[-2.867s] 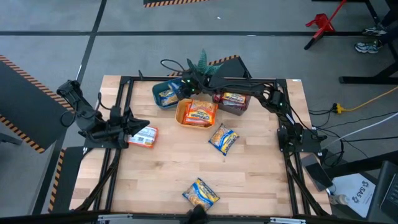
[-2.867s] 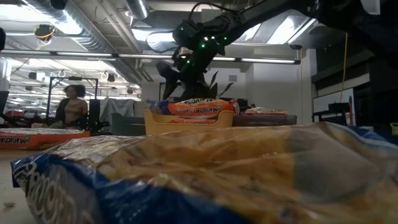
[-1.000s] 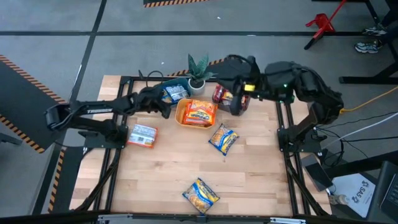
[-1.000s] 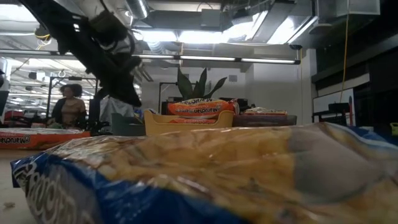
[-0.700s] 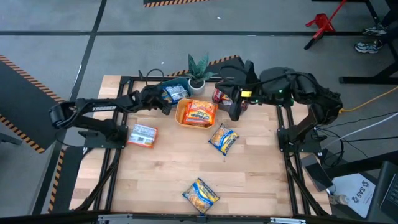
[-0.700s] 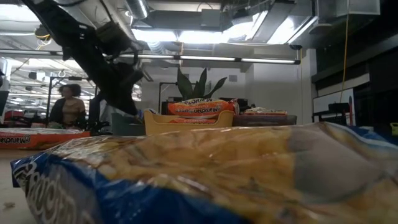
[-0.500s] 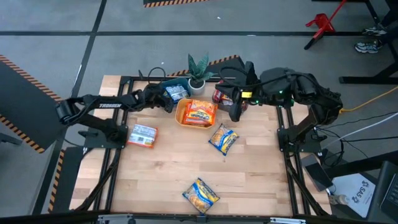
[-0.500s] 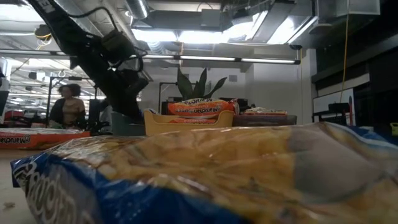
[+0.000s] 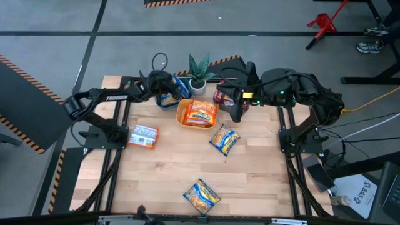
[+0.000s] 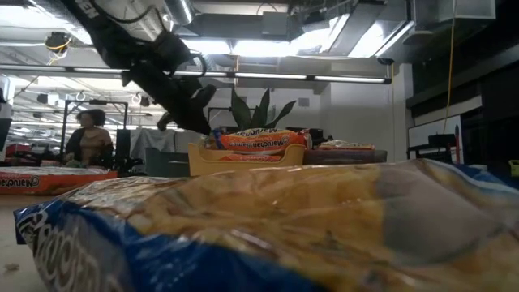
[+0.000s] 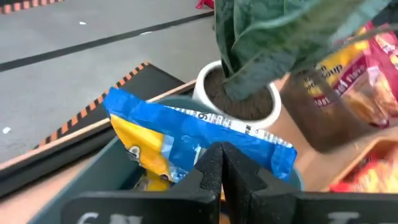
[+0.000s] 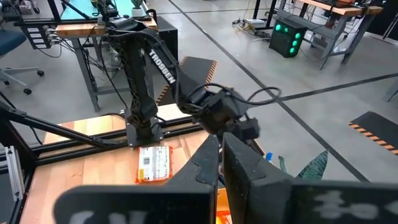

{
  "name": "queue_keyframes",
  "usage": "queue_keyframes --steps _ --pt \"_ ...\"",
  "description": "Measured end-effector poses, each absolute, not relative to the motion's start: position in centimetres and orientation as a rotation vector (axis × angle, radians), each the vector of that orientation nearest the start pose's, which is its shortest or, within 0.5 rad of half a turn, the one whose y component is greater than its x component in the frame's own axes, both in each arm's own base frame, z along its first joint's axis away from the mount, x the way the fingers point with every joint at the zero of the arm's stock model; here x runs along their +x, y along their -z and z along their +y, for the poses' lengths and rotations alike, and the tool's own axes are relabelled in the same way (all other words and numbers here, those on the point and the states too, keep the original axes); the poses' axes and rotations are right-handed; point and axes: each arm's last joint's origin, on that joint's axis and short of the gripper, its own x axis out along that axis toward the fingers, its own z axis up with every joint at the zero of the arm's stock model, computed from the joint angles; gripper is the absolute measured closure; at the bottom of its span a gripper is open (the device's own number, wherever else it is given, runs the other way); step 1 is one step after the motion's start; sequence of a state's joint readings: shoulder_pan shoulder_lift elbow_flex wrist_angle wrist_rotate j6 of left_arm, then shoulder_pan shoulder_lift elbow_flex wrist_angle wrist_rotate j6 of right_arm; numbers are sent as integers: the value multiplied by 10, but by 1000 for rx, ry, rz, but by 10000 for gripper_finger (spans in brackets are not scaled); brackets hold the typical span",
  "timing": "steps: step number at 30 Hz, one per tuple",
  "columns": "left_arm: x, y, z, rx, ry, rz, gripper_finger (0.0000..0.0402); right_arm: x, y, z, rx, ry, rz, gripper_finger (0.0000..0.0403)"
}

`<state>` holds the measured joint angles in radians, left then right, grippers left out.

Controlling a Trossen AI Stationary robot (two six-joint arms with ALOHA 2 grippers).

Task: Sort Maruchan noodles
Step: Put the middle blue noodle pack into the blue bin

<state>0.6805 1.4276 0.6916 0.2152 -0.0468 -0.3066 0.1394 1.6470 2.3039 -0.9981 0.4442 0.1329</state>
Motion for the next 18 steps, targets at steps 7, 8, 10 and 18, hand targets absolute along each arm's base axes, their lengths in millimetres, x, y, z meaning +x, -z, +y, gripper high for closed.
queue_keyframes --steps 7,8,10,18 --pt "257 -185 213 -458 -733 450 402 285 -532 28 40 314 307 395" --pt "261 -184 215 -464 -718 455 402 285 -532 28 47 316 306 395" --pt "268 -183 217 -470 -697 462 402 285 -532 28 52 316 305 395" --pt "260 -212 199 -442 -669 491 402 284 -529 28 40 295 350 395"
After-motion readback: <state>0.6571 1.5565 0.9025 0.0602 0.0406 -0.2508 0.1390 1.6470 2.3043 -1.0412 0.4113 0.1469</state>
